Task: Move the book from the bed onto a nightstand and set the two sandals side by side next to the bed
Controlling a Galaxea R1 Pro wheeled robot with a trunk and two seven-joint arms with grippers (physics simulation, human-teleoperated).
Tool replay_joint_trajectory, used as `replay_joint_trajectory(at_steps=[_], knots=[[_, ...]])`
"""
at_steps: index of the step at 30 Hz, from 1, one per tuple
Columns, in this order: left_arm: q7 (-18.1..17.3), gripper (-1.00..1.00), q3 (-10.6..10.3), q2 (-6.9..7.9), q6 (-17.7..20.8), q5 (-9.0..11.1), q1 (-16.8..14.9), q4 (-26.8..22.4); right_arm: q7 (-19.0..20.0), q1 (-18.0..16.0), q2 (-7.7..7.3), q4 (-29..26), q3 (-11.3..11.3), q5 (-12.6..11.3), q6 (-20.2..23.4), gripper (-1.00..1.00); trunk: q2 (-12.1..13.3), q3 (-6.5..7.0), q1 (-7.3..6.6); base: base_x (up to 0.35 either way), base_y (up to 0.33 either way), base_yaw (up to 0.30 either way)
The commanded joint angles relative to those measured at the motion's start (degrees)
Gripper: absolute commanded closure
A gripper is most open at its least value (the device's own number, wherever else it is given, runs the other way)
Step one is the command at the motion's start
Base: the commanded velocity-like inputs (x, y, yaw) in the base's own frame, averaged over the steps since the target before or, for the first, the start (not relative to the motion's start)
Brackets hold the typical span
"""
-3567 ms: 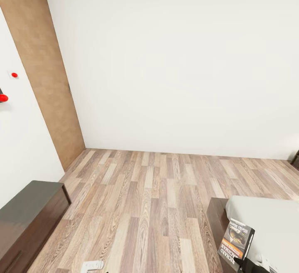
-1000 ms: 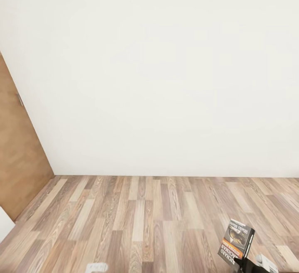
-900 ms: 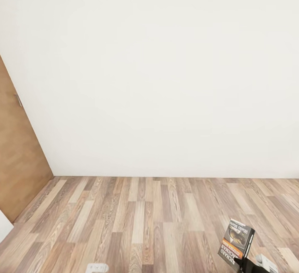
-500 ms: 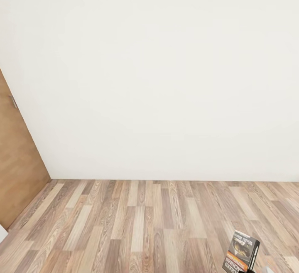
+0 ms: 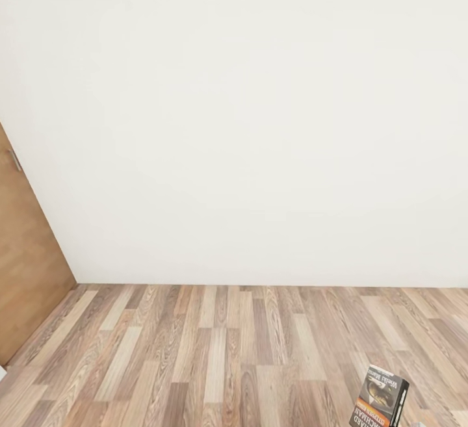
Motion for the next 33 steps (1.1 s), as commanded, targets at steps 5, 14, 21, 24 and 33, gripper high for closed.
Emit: replay_joint_trajectory(at_steps=[5,14,21,24,33], knots=[[-0.2,-1.0,-0.5,0.04,-0.2,0.6,0.0,0.1,0.3,-0.1,-0.04,0.2,0.3,-0.6,0.3,1.0,-0.1,-0.09,0.03,0.103,0.0,-0.005],[-0.2,-1.0,-0.5,0.02,-0.2,0.5,0.0,0.1,0.3,-0.1,-0.03,0.2,0.3,-0.7,0.3,1.0,-0.1,-0.09,0.03,0.122,0.0,-0.161],[-0.2,-1.0,-0.5,0.02,-0.2,0.5,0.0,0.1,0.3,-0.1,-0.06,0.2,0.3,-0.7,0.3,1.0,-0.1,-0.09,0.03,0.123,0.0,-0.273],[-0.2,-1.0,-0.5,0.03,-0.2,0.5,0.0,0.1,0.3,-0.1,-0.05,0.2,0.3,-0.7,0.3,1.0,-0.1,-0.09,0.03,0.146,0.0,-0.279],[-0.2,-1.0,-0.5,0.04,-0.2,0.5,0.0,0.1,0.3,-0.1,-0.07,0.2,0.3,-0.7,0.3,1.0,-0.1,-0.09,0.03,0.243,0.109,-0.097]])
